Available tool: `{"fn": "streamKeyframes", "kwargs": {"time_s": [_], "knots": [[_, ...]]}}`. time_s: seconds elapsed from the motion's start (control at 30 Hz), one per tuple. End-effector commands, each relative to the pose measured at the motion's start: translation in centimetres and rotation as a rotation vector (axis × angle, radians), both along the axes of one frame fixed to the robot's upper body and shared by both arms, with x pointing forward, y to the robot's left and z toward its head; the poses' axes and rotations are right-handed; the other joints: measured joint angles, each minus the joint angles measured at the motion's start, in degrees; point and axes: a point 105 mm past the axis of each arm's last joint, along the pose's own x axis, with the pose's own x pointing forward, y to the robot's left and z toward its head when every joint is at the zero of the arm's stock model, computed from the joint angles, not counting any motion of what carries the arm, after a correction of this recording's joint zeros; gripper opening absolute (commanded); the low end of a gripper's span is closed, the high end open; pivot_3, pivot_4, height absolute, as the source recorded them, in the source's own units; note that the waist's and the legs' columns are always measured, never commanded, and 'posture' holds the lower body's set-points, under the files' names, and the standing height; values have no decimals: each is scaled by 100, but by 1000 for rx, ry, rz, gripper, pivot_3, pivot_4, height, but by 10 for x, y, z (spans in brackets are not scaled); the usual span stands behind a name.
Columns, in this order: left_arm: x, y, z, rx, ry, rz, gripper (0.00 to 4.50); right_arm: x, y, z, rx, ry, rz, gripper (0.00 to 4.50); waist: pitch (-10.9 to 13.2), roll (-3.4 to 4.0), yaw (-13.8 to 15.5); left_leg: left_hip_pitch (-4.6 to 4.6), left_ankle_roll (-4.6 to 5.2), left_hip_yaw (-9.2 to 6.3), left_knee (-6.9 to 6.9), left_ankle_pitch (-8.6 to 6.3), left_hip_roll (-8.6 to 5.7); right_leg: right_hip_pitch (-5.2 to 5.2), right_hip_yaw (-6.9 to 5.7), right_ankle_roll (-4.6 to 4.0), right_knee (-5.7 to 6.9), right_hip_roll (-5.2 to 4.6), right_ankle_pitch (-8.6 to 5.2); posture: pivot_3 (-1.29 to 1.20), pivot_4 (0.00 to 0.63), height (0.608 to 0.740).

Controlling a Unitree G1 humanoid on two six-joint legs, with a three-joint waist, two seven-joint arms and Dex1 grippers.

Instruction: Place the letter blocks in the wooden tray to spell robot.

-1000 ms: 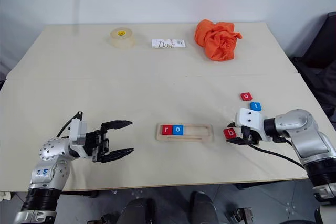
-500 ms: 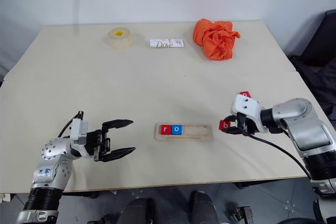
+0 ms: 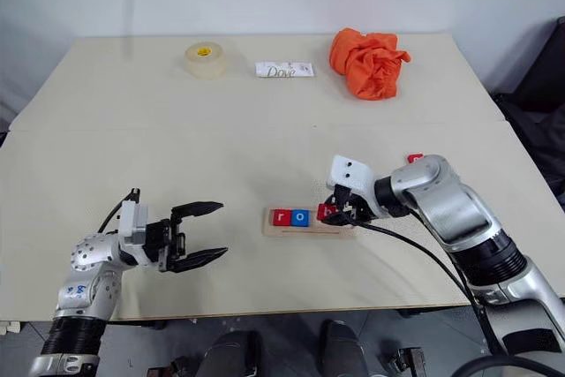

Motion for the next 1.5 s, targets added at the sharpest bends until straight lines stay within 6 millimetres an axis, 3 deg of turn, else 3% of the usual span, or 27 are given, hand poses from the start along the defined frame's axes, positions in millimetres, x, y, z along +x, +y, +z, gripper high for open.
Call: {"fn": "streamKeyframes", "kwargs": {"time_s": [0.03, 1.23, 1.5], "knots": [[-4, 1, 8, 2, -50, 8, 4500, 2, 5, 4, -20, -37, 29, 1472, 0, 0, -1, 0, 0, -1, 0, 0, 0, 0, 0, 0, 1, 0, 0, 0, 150, 740], [-4, 1, 6, -7, -52, 42, 4500, 9, 29, -10, -37, -48, 93, 1472, 0, 0, -9, 3, 0, -2, 0, 2, 1, -1, 0, 0, 12, 2, 0, 0, 150, 740], [-2, 0, 5, -10, -54, 37, 4500, 6, 34, 1, -14, -73, 108, 4132, 0, 0, -8, 4, 0, -2, 1, 2, 1, -1, 0, 0, 14, 2, 0, 0, 150, 740]]}}
